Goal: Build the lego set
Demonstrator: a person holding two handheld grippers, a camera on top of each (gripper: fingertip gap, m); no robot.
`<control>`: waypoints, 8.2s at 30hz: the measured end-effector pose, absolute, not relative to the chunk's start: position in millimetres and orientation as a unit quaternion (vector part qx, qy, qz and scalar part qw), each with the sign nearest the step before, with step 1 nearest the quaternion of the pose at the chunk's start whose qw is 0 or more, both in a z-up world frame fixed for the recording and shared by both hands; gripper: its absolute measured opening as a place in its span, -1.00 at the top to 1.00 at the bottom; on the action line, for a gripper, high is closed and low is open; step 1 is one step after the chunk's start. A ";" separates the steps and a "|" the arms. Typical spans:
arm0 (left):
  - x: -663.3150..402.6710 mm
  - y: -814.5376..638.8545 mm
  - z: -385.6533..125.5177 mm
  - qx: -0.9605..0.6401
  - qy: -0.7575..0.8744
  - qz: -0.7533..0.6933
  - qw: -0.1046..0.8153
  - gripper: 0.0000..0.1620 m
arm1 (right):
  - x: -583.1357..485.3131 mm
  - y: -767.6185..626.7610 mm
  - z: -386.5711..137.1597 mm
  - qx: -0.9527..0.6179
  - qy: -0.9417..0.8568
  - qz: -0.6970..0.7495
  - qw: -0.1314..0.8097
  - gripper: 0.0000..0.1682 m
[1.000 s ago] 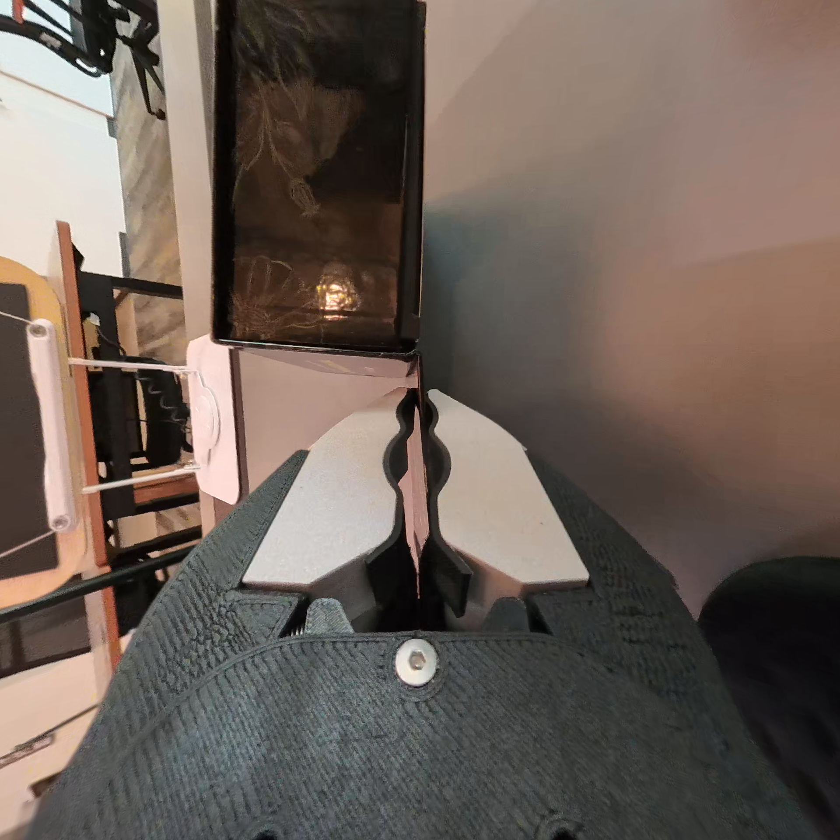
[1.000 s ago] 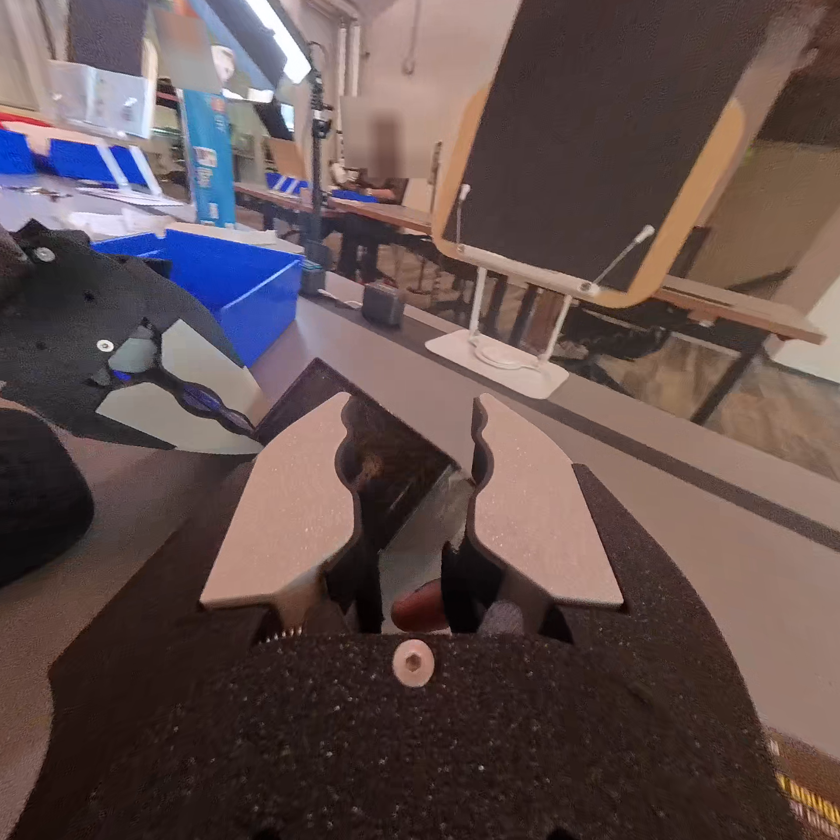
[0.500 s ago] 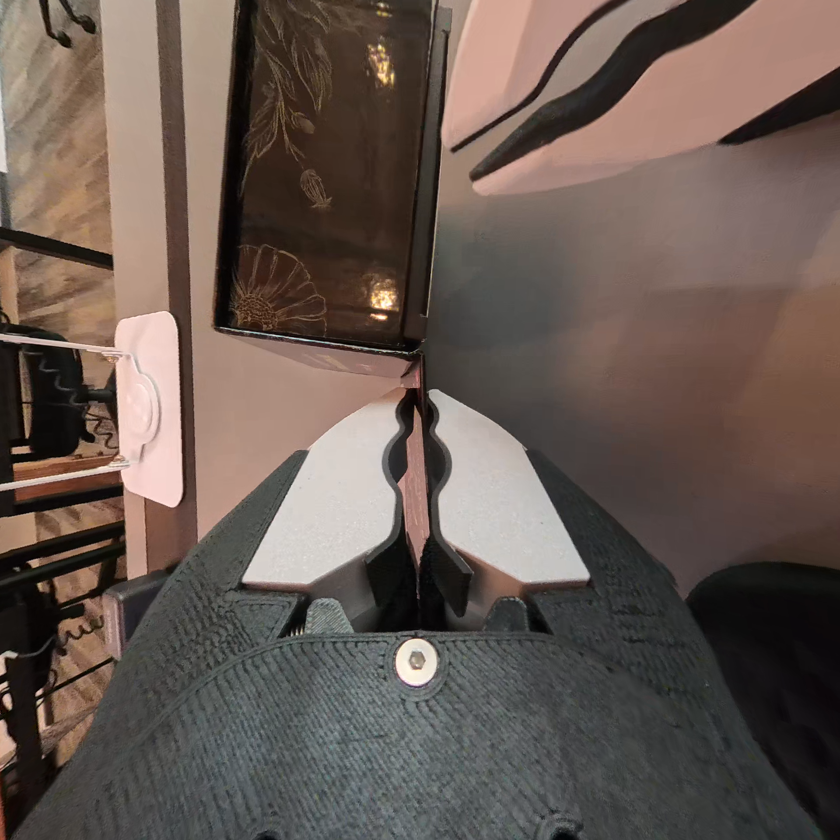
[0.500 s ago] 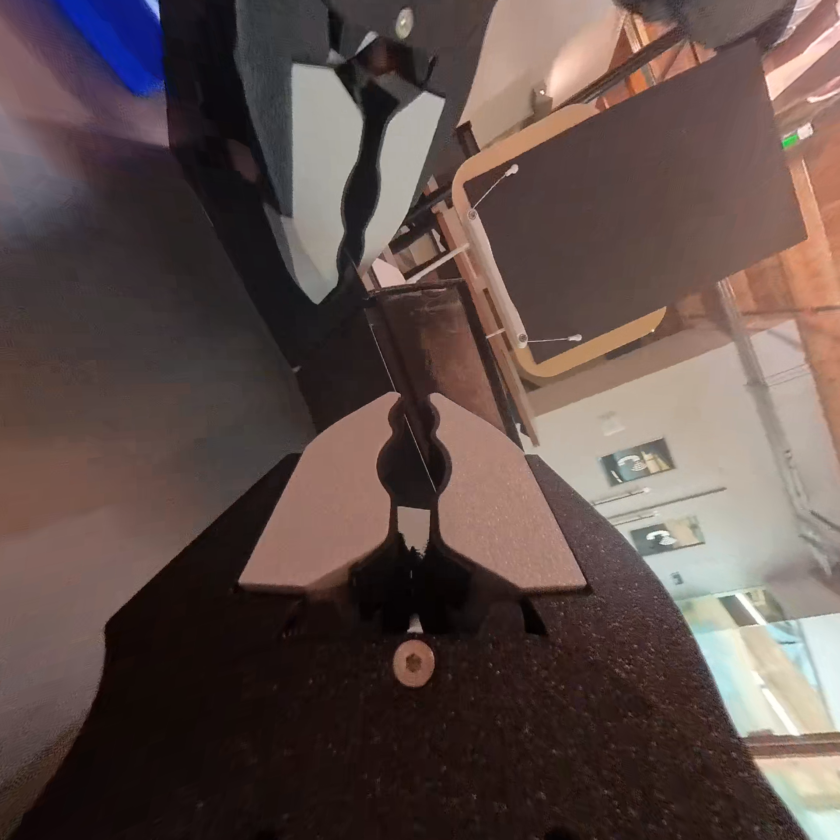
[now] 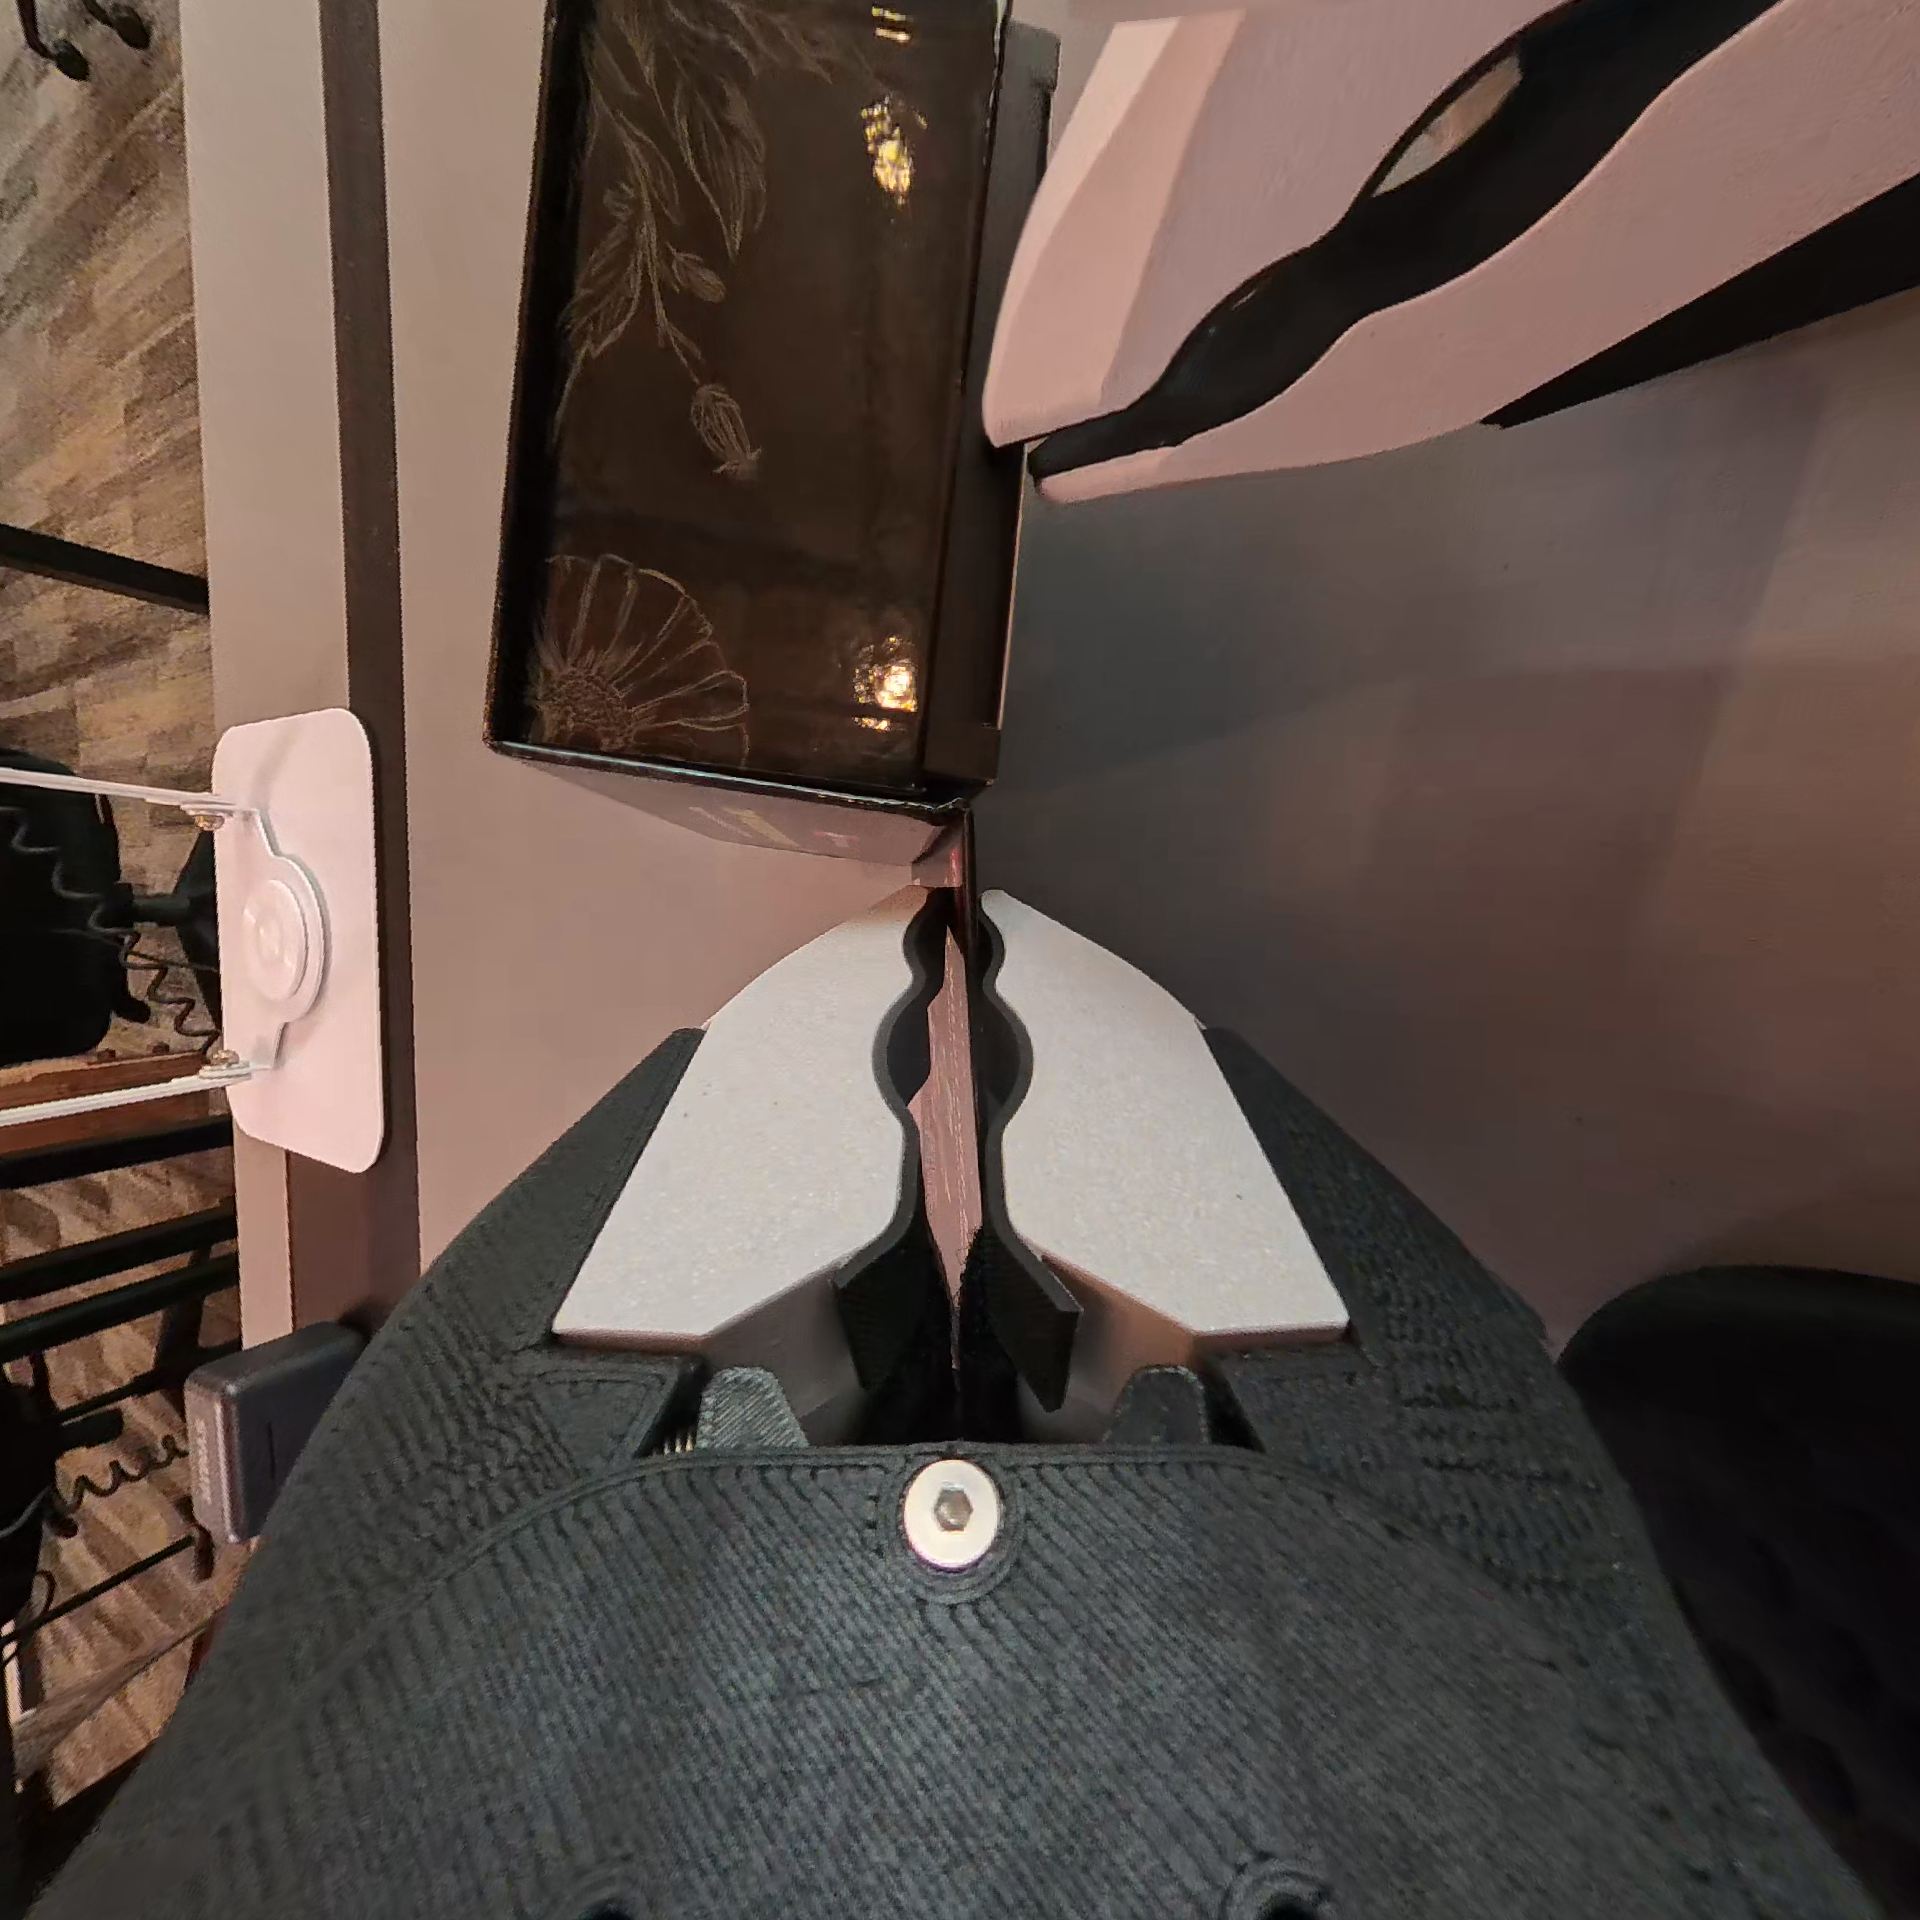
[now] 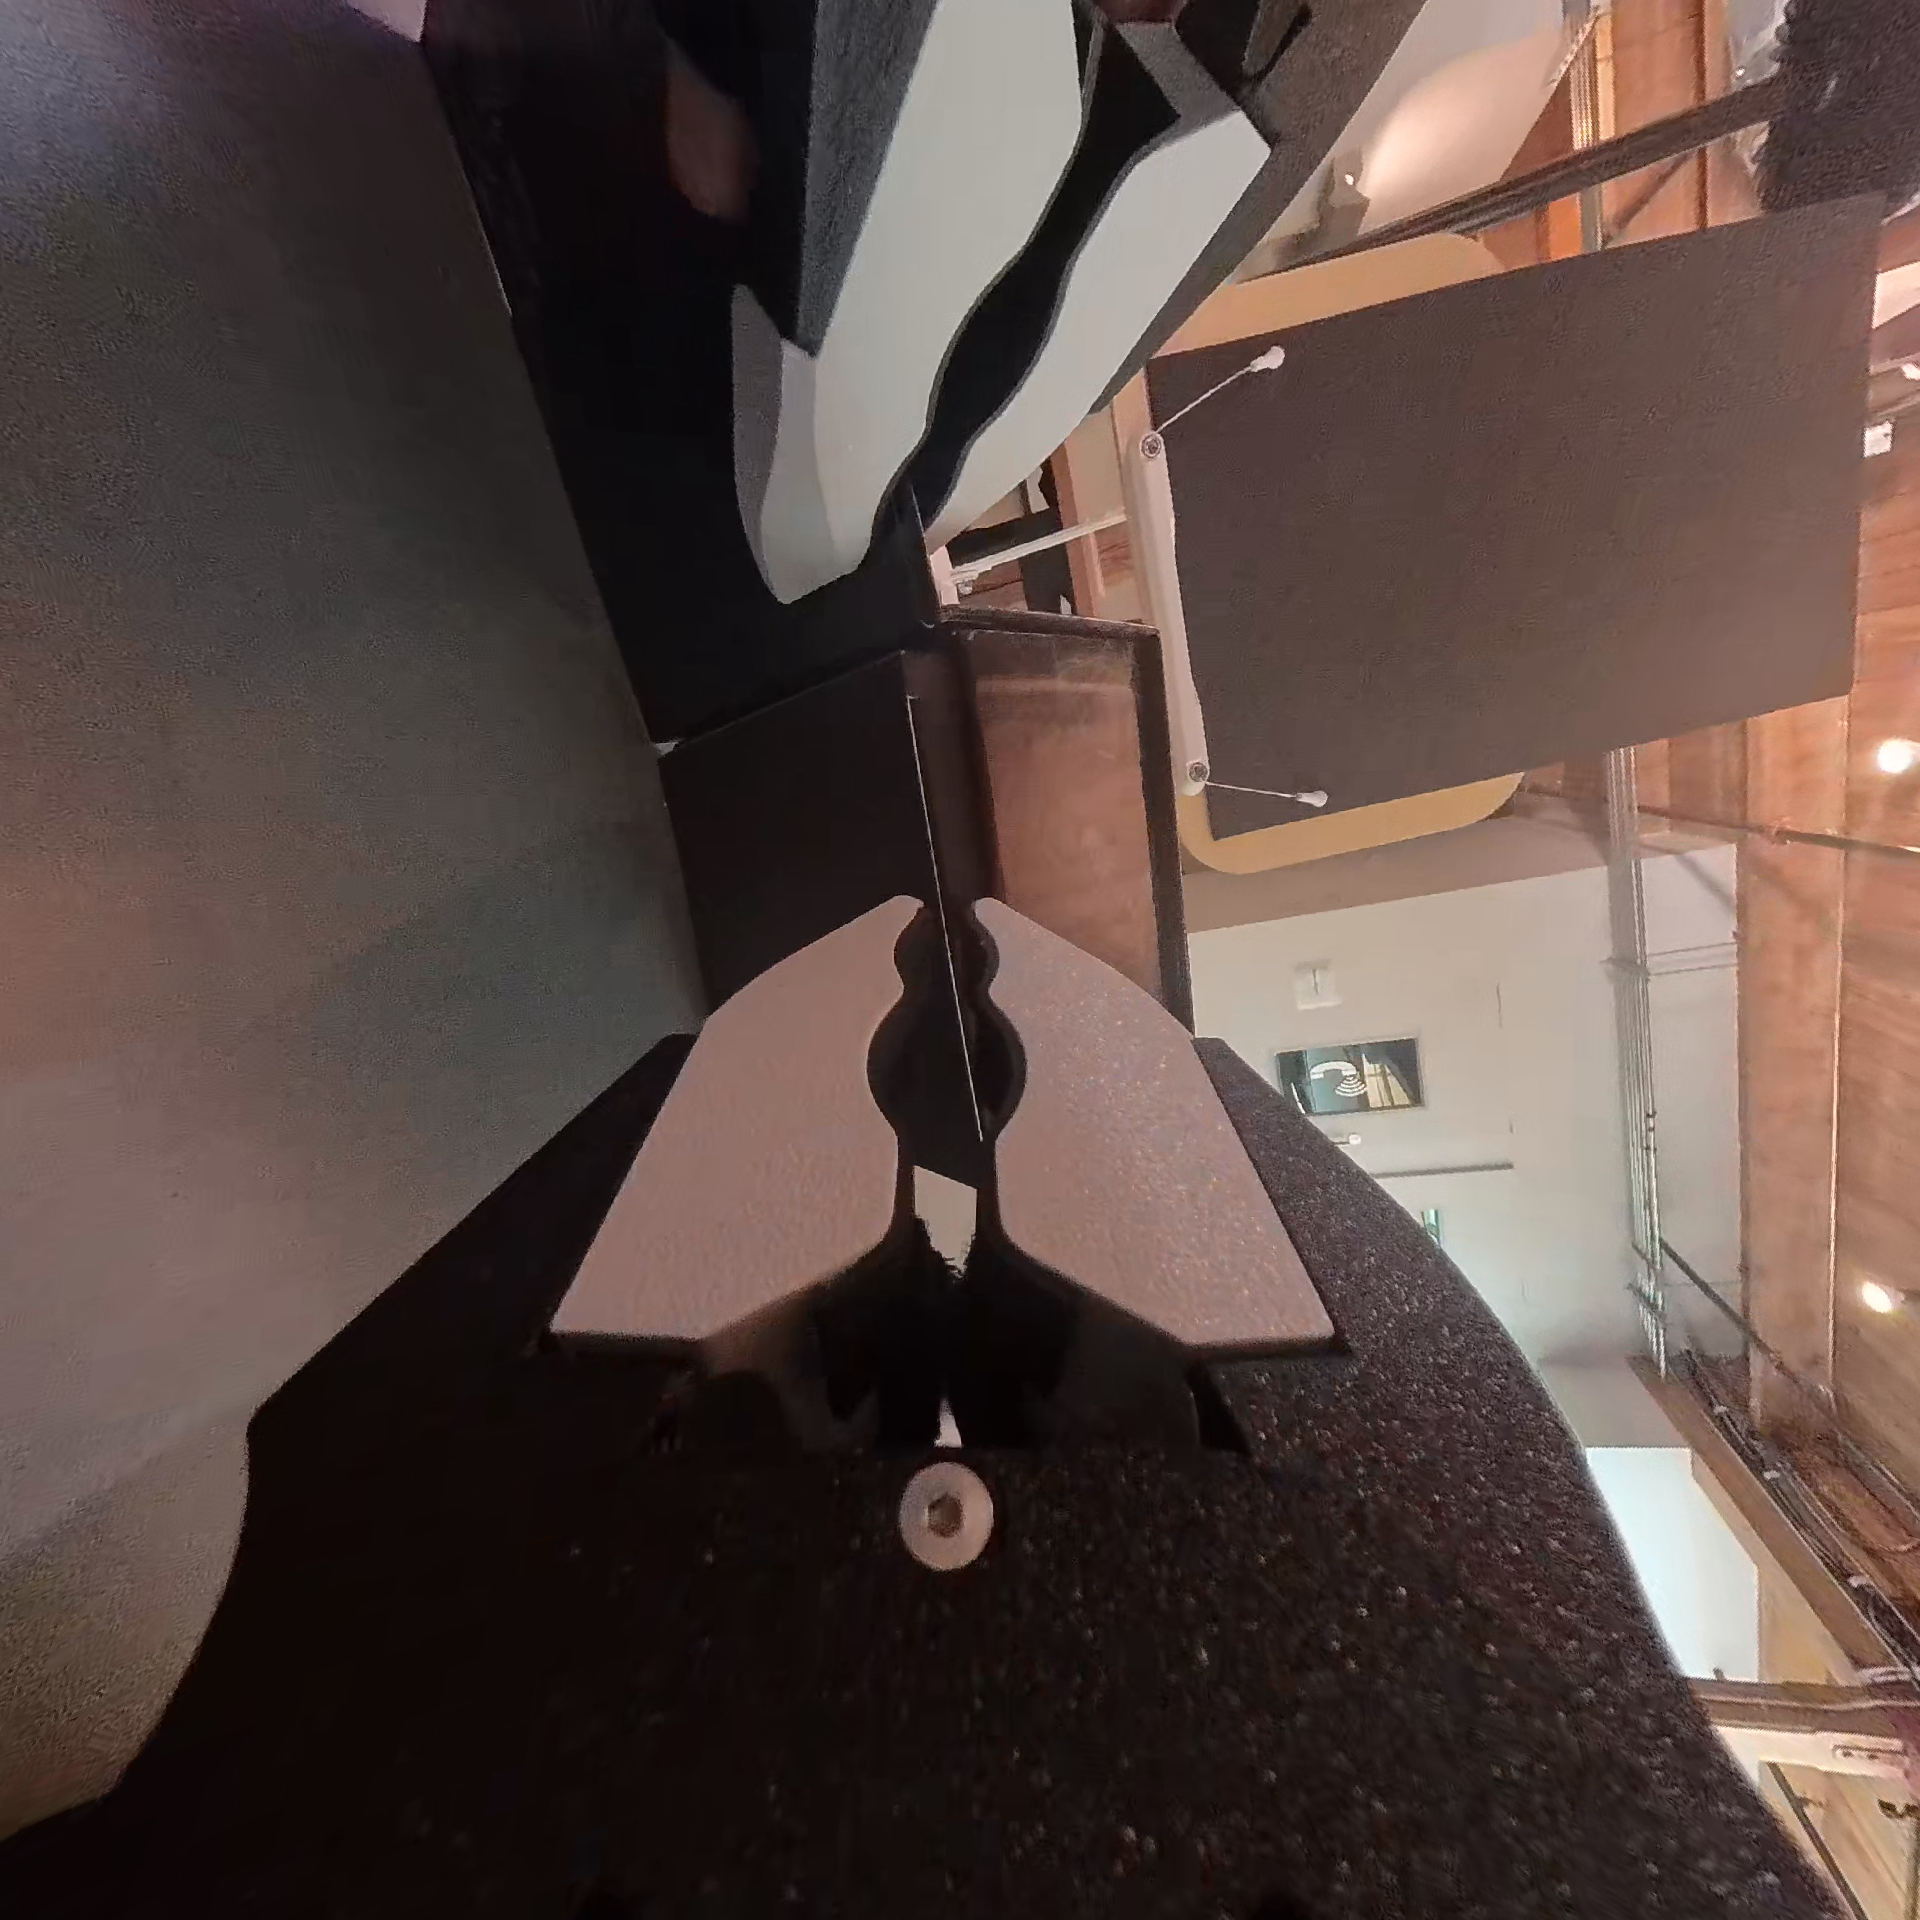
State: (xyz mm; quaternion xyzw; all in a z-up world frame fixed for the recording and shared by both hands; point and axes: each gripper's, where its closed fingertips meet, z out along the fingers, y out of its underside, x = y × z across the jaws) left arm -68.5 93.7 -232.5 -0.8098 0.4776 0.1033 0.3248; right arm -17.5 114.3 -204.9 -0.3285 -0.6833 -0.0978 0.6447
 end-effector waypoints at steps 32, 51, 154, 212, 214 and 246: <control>-62.7 95.7 -235.3 -0.824 0.459 0.085 0.323 0.93 | -7.2 111.2 -213.9 -0.365 -0.744 -0.072 0.555 1.00; -60.0 103.4 -233.7 -0.812 0.479 0.113 0.314 0.96 | 6.1 107.7 -195.9 -0.432 -0.748 0.140 0.484 0.93; -36.9 64.2 -282.6 -0.601 0.647 0.436 0.173 0.95 | 15.8 142.3 -214.8 -0.564 -0.660 0.353 0.348 0.46; -48.1 92.4 -222.8 -0.821 0.528 0.074 0.202 0.96 | -10.4 145.2 -199.0 -0.636 -0.320 0.374 0.595 -0.32; -48.0 92.4 -222.9 -0.821 0.529 0.075 0.202 0.95 | -10.1 147.7 -200.1 -0.636 -0.319 0.375 0.595 -0.31; -44.6 97.1 -221.3 -0.852 0.465 0.037 0.238 0.96 | -8.0 154.4 -204.9 -0.670 -0.370 0.316 0.561 -0.29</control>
